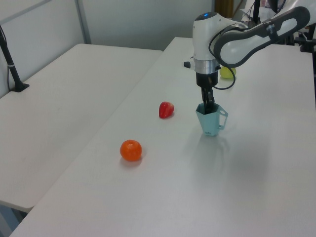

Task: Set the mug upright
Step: 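Open the gripper and lift it off the upright mug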

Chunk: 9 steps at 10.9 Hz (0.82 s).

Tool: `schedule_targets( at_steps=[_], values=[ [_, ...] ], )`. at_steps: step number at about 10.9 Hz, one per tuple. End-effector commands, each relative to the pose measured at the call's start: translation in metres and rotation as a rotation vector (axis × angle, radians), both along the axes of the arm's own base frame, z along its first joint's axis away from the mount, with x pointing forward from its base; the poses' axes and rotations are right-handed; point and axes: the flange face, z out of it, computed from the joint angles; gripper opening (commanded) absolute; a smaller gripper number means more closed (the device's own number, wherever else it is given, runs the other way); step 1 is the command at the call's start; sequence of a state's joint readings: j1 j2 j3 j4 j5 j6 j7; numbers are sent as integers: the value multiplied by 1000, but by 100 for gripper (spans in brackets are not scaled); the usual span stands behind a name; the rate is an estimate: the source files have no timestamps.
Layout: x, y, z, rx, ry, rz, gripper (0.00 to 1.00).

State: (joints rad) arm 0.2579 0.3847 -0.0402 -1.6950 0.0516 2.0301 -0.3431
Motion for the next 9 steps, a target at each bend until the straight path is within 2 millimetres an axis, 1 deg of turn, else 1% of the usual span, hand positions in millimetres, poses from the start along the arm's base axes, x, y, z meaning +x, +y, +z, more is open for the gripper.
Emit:
schedule_targets(
  at_steps=[1,2,3,4,6,8,9],
  values=[
    [3,2,0,42,-89,58,5],
    [5,0,1,45,-102,46,17],
    [5,0,3,46,-100,38,48],
    [5,0,4,46,-99,15,93],
    [5,-1,15,49,-106,-32,100],
    [-3,-8,52,26,-60,-86,100],
    [-13,-14,79,-10,-46,-115,100]
  ],
)
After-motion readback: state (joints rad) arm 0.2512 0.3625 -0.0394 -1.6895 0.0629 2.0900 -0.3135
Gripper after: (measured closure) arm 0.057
